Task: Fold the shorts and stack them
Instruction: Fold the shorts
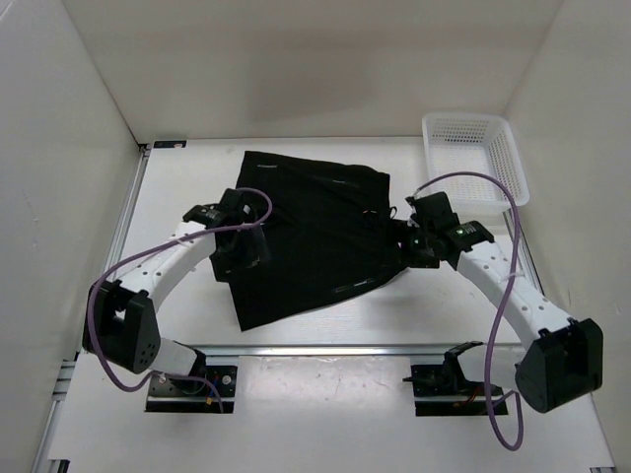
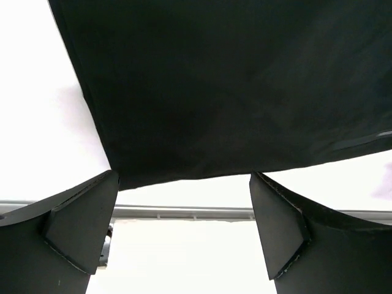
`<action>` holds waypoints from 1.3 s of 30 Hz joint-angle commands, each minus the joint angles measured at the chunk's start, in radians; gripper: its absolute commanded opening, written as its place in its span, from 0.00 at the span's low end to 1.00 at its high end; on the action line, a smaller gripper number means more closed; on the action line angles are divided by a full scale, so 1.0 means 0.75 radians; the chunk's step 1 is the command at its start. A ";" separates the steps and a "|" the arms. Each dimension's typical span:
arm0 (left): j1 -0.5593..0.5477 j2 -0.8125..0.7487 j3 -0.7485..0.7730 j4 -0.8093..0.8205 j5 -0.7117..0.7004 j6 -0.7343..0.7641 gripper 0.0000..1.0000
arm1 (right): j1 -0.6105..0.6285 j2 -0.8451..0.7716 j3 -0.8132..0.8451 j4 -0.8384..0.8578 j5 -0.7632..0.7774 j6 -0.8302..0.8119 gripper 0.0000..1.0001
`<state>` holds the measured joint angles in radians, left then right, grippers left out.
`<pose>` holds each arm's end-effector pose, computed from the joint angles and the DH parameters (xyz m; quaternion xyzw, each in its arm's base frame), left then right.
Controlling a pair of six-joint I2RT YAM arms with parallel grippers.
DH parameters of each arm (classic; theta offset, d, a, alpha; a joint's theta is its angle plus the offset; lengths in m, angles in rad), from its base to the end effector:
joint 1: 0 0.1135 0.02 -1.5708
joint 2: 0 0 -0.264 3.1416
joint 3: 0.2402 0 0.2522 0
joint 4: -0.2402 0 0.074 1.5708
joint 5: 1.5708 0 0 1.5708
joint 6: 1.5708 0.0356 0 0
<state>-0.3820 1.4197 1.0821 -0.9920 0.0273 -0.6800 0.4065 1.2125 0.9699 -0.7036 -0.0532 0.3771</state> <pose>0.2385 -0.0969 0.2436 -0.1457 0.9819 -0.0726 0.0969 0.2231 0.0981 0.2713 -0.0221 0.9511 0.1407 0.2742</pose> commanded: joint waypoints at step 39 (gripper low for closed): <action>0.201 0.645 0.443 0.026 -0.210 0.160 0.96 | -0.256 0.586 -0.036 0.482 -0.283 0.475 0.70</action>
<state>-0.2390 1.9720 1.3876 -0.9546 -0.1028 -0.5835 0.1654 1.6310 0.8932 -0.4110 -0.3008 0.6460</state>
